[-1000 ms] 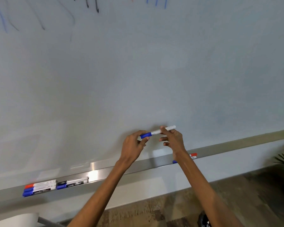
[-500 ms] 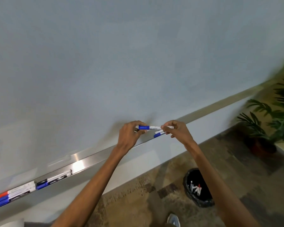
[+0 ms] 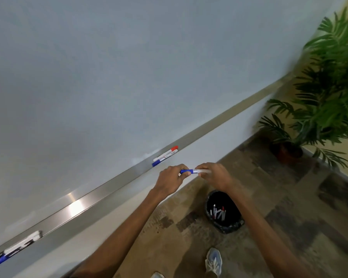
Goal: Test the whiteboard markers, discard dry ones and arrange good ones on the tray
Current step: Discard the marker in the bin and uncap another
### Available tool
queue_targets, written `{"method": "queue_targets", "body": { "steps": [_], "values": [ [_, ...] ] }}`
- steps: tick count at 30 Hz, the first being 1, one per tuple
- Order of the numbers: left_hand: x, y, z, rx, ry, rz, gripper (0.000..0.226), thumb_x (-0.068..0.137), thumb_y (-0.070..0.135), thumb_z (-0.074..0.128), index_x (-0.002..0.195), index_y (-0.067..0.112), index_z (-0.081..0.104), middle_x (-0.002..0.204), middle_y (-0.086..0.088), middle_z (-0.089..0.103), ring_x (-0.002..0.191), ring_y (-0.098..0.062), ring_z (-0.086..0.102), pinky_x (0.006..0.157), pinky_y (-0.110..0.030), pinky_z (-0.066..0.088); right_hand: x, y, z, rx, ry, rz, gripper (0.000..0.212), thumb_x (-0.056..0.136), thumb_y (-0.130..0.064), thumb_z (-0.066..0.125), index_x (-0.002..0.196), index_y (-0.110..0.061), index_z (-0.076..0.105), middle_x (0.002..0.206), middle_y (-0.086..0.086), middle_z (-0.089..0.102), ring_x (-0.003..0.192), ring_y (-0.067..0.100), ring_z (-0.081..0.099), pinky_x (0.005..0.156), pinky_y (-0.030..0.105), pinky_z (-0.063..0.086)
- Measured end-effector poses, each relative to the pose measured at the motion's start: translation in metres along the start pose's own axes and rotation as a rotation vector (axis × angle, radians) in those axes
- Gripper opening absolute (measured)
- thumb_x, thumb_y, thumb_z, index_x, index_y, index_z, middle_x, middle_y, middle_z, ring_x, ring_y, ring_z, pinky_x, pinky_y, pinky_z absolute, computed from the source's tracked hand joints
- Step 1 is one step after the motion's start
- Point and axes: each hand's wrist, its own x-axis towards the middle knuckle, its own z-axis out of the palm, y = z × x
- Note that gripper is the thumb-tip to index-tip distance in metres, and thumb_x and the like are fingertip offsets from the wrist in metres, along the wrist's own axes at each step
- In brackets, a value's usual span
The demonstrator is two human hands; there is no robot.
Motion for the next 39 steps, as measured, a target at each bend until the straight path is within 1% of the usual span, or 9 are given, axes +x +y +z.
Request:
{"method": "queue_targets", "body": {
  "steps": [4, 10, 16, 23, 27, 29, 32, 36, 39],
  "values": [
    [0.03, 0.032, 0.042, 0.091, -0.039, 0.056, 0.015, 0.089, 0.028, 0.064, 0.102, 0.023, 0.068, 0.102, 0.003, 0.069, 0.086, -0.019, 0.062, 0.079, -0.031, 0.049, -0.01, 0.046, -0.021, -0.047, 0.005, 0.065, 0.021, 0.085, -0.011, 0.068, 0.104, -0.018, 0.073, 0.095, -0.005, 0.068, 0.088, 0.014, 0.063, 0.072, 0.023, 0.041],
    [0.071, 0.07, 0.113, 0.153, -0.044, 0.054, 0.025, 0.08, 0.004, 0.061, 0.094, 0.023, 0.07, 0.092, 0.001, 0.068, 0.081, -0.026, 0.061, 0.072, -0.031, 0.038, -0.017, 0.115, -0.039, -0.04, -0.018, 0.24, 0.015, 0.087, -0.011, 0.065, 0.1, -0.016, 0.069, 0.095, 0.003, 0.069, 0.089, 0.02, 0.063, 0.072, 0.029, 0.046],
    [0.102, 0.091, 0.175, 0.214, -0.077, 0.033, 0.029, 0.084, 0.007, 0.055, 0.105, 0.022, 0.069, 0.105, -0.002, 0.069, 0.093, -0.029, 0.063, 0.083, -0.033, 0.04, -0.01, 0.18, -0.042, -0.06, -0.048, 0.303, 0.021, 0.088, -0.012, 0.063, 0.108, -0.016, 0.067, 0.11, 0.007, 0.068, 0.106, 0.026, 0.061, 0.083, 0.03, 0.043],
    [0.123, 0.094, 0.218, 0.251, -0.197, -0.034, 0.028, 0.094, 0.012, 0.047, 0.115, 0.019, 0.064, 0.11, -0.007, 0.068, 0.096, -0.029, 0.063, 0.076, -0.032, 0.043, 0.013, 0.228, -0.033, -0.126, -0.104, 0.321, 0.024, 0.087, -0.008, 0.063, 0.108, -0.021, 0.069, 0.111, 0.002, 0.069, 0.102, 0.026, 0.063, 0.081, 0.032, 0.048],
    [0.131, 0.091, 0.231, 0.265, -0.217, -0.018, 0.035, 0.096, 0.012, 0.046, 0.128, 0.018, 0.059, 0.125, -0.006, 0.064, 0.108, -0.029, 0.06, 0.092, -0.033, 0.041, 0.019, 0.248, -0.028, -0.14, -0.156, 0.285, 0.042, 0.083, -0.016, 0.073, 0.123, -0.022, 0.063, 0.122, 0.002, 0.064, 0.118, 0.026, 0.053, 0.094, 0.038, 0.045],
    [0.135, 0.088, 0.236, 0.279, -0.222, -0.036, 0.03, 0.096, 0.014, 0.047, 0.123, 0.015, 0.062, 0.124, -0.007, 0.064, 0.109, -0.029, 0.06, 0.099, -0.033, 0.038, 0.019, 0.255, -0.028, -0.134, -0.172, 0.276, 0.054, 0.082, -0.021, 0.076, 0.132, -0.024, 0.057, 0.129, 0.003, 0.06, 0.125, 0.026, 0.046, 0.101, 0.039, 0.039],
    [0.137, 0.084, 0.24, 0.303, -0.257, -0.068, 0.022, 0.095, 0.012, 0.048, 0.107, 0.009, 0.066, 0.109, -0.011, 0.068, 0.098, -0.03, 0.061, 0.099, -0.038, 0.042, 0.02, 0.263, -0.025, -0.101, -0.156, 0.312, 0.049, 0.085, -0.018, 0.071, 0.132, -0.022, 0.057, 0.126, 0.005, 0.063, 0.121, 0.027, 0.052, 0.102, 0.04, 0.042],
    [0.138, 0.08, 0.241, 0.28, -0.204, -0.052, 0.029, 0.099, 0.02, 0.047, 0.126, 0.018, 0.059, 0.117, -0.006, 0.067, 0.103, -0.027, 0.062, 0.097, -0.037, 0.039, 0.025, 0.264, -0.022, -0.095, -0.133, 0.331, 0.039, 0.089, -0.018, 0.068, 0.127, -0.023, 0.061, 0.123, 0.004, 0.067, 0.115, 0.027, 0.059, 0.102, 0.042, 0.045],
    [0.14, 0.081, 0.24, 0.245, -0.152, -0.051, 0.027, 0.101, 0.026, 0.045, 0.125, 0.023, 0.059, 0.114, -0.002, 0.068, 0.097, -0.024, 0.064, 0.092, -0.034, 0.041, 0.028, 0.258, -0.021, -0.102, -0.119, 0.318, 0.034, 0.09, -0.022, 0.068, 0.124, -0.023, 0.063, 0.119, 0.003, 0.068, 0.112, 0.026, 0.061, 0.099, 0.039, 0.048]
  ]
}}
